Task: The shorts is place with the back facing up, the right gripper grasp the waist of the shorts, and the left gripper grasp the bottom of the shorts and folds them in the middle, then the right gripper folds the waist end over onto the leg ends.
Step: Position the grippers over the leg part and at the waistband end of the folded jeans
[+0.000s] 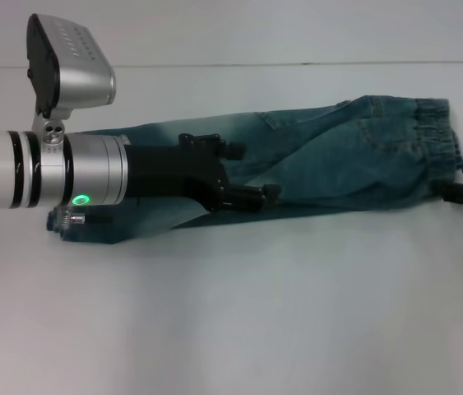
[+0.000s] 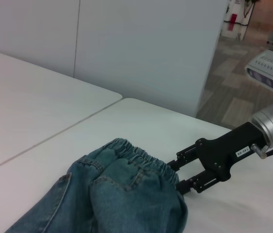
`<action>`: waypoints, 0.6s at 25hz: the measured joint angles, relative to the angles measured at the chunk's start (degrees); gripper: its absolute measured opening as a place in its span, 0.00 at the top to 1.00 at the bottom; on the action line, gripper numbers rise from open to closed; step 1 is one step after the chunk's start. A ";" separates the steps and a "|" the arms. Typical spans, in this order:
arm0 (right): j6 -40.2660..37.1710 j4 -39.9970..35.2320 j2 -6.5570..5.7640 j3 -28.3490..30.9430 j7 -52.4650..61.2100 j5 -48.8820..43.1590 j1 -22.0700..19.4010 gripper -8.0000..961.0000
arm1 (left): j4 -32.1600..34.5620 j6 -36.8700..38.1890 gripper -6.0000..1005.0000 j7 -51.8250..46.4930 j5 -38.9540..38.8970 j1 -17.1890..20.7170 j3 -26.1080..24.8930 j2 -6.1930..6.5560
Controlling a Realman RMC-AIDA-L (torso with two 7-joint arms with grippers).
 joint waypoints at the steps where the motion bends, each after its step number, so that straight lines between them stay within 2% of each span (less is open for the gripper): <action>1: -0.31 -1.16 0.62 0.05 -0.46 0.16 -0.28 0.21 | 0.02 0.00 0.13 0.00 0.00 0.06 0.00 0.00; 3: -0.73 -5.17 2.43 -0.02 -1.04 0.57 -1.26 0.30 | 0.03 0.01 0.13 0.00 0.00 0.26 0.00 0.03; 5: -1.11 -7.16 3.11 -0.17 -1.43 0.94 -1.81 0.38 | 0.02 -0.03 0.13 0.11 0.00 0.45 0.00 0.08; 12: -2.86 -7.50 3.02 -0.44 -2.18 1.66 -1.84 0.68 | -0.90 -2.27 0.14 0.48 0.00 0.64 0.18 0.08; 15: -2.72 -7.38 3.12 -0.46 -2.70 1.66 -1.80 0.76 | -2.54 -5.15 0.14 0.60 -0.39 -0.42 0.60 -0.05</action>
